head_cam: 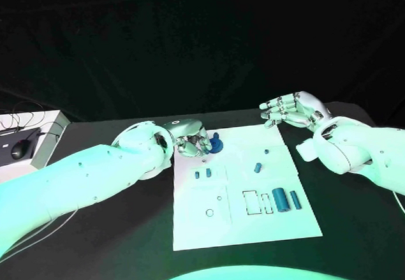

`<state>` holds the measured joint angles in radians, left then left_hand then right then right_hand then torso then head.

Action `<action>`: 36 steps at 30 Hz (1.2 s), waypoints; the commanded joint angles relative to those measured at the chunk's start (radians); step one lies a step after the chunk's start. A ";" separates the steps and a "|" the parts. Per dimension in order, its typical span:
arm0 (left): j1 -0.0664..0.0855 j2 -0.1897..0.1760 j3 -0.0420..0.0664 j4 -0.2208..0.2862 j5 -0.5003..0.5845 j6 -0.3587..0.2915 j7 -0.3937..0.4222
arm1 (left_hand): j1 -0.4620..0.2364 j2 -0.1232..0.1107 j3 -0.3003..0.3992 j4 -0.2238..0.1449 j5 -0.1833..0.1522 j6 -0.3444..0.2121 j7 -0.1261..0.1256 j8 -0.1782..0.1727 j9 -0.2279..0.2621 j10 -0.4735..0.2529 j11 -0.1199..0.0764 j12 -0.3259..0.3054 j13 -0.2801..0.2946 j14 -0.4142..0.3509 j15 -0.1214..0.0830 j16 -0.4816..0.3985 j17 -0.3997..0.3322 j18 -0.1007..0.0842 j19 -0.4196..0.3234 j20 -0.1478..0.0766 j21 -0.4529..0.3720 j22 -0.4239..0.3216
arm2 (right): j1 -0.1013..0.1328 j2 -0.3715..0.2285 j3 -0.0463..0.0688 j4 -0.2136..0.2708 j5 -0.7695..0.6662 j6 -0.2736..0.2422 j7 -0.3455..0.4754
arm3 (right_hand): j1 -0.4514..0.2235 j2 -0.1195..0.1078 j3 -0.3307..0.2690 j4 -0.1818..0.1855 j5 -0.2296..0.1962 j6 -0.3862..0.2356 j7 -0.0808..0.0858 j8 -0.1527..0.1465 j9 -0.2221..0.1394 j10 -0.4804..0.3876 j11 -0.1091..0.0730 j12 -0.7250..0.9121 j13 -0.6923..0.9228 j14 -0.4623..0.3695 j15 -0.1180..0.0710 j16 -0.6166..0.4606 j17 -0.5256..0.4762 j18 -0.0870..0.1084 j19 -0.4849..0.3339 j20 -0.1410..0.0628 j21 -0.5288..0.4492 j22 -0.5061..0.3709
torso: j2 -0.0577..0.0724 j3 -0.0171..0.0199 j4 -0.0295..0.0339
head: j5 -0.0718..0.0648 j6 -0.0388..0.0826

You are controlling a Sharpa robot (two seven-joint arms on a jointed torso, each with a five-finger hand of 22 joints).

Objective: Assemble the parts on the task board

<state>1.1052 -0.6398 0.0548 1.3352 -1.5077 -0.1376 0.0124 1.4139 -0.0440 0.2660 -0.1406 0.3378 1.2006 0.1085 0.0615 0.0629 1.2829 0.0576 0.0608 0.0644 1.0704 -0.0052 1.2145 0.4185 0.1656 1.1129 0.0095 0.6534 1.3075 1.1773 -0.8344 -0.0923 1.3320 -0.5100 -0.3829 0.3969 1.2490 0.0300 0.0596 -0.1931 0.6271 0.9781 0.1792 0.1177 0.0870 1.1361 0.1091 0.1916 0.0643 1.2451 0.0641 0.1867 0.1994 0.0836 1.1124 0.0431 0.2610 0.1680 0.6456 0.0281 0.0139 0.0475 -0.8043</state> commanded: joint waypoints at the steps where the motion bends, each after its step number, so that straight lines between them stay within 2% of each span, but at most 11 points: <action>1: 0.000 -0.005 0.000 0.001 0.000 0.034 -0.018 | -0.001 -0.007 -0.007 0.006 0.000 0.002 0.004 0.000 0.001 0.001 0.003 0.002 -0.001 0.004 0.005 -0.003 0.003 0.004 -0.005 0.000 0.000 0.013 | 0.000 -0.001 0.001 0.002 -0.001 0.007 0.010 | 0.003 0.004 -0.004 0.002 0.005 0.000 0.007 -0.005 -0.001 0.004 0.000 -0.005 -0.002 0.004 -0.002 -0.005 -0.001 -0.012 -0.007 0.003 0.005 0.001 | 0.001 -0.0003 -0.0005 | 0.000 -0.001; 5: -0.003 -0.010 -0.002 -0.002 -0.017 0.013 -0.013 | 0.003 -0.011 -0.009 0.011 0.000 0.004 0.005 0.001 0.001 0.004 0.002 0.002 -0.001 0.006 0.004 -0.004 0.006 0.004 -0.002 -0.001 -0.001 0.013 | 0.000 -0.001 0.001 0.003 -0.001 0.006 0.010 | 0.003 0.004 -0.004 0.002 0.005 0.000 0.007 -0.005 -0.001 0.004 0.000 -0.005 -0.002 0.004 -0.002 -0.005 -0.001 -0.012 -0.007 0.003 0.005 0.001 | 0.001 -0.0004 -0.0002 | 0.001 -0.001; 15: -0.030 -0.009 -0.005 -0.012 -0.062 -0.007 -0.012 | 0.005 -0.013 -0.009 0.013 0.000 0.001 0.006 0.000 0.001 0.001 0.004 0.001 -0.001 0.008 0.004 -0.007 0.006 0.004 -0.001 -0.001 -0.002 0.012 | 0.000 -0.002 0.001 0.004 -0.002 0.006 0.010 | 0.003 0.004 -0.004 0.002 0.005 0.000 0.007 -0.005 -0.001 0.004 0.000 -0.005 -0.002 0.004 -0.002 -0.005 -0.001 -0.012 -0.007 0.003 0.005 0.001 | 0.001 -0.0002 -0.0010 | -0.001 -0.005; 19: -0.037 -0.005 -0.006 -0.019 -0.071 -0.004 -0.016 | 0.006 -0.014 -0.008 0.014 0.000 0.001 0.006 0.000 0.001 0.001 0.004 0.002 -0.001 0.008 0.004 -0.007 0.007 0.004 0.000 -0.001 -0.003 0.012 | 0.000 -0.003 0.001 0.005 -0.002 0.005 0.010 | 0.003 0.004 -0.004 0.002 0.005 0.000 0.007 -0.005 -0.001 0.004 0.000 -0.005 -0.002 0.004 -0.002 -0.005 -0.001 -0.012 -0.007 0.003 0.005 0.001 | 0.001 -0.0002 -0.0009 | -0.003 -0.005; 26: -0.041 0.001 -0.013 -0.031 -0.076 0.010 -0.022 | 0.006 -0.015 -0.006 0.015 0.000 -0.001 0.007 0.000 0.001 0.000 0.004 0.002 -0.001 0.007 0.005 -0.008 0.008 0.004 0.000 -0.001 -0.003 0.013 | 0.000 -0.004 0.001 0.005 -0.002 0.005 0.010 | 0.003 0.003 0.000 0.005 0.006 0.001 0.007 -0.005 -0.001 0.003 0.000 -0.005 -0.002 0.003 -0.002 -0.005 -0.001 -0.012 -0.009 0.003 0.006 0.003 | 0.001 -0.0001 -0.0008 | -0.002 -0.006; 36: -0.043 0.013 -0.020 -0.035 -0.080 -0.010 -0.022 | 0.006 -0.017 -0.006 0.018 0.000 -0.003 0.008 0.000 0.001 -0.001 0.005 0.002 0.000 0.007 0.005 -0.007 0.011 0.004 0.000 -0.001 -0.005 0.013 | 0.000 -0.003 0.001 0.005 -0.002 0.007 0.010 | 0.003 0.003 0.000 0.005 0.006 0.001 0.007 -0.005 -0.001 0.003 0.000 -0.005 -0.002 0.003 -0.002 -0.005 -0.001 -0.012 -0.009 0.003 0.006 0.003 | 0.001 -0.0003 -0.0013 | -0.001 -0.005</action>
<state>1.0648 -0.6303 0.0370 1.2998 -1.5748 -0.1420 -0.0090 1.4222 -0.0522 0.2609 -0.1294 0.3377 1.1991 0.1141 0.0591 0.0638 1.2829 0.0575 0.0609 0.0641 1.0739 -0.0015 1.2107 0.4282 0.1603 1.1129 0.0095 0.6534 1.3074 1.1773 -0.8371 -0.0923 1.3356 -0.5103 -0.3830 0.3968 1.2490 0.0300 0.0596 -0.1931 0.6271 0.9792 0.1780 0.1178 0.0870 1.1361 0.1092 0.1916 0.0643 1.2451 0.0641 0.1867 0.1994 0.0837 1.1087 0.0469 0.2610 0.1704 0.6465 0.0278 0.0128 0.0466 -0.8091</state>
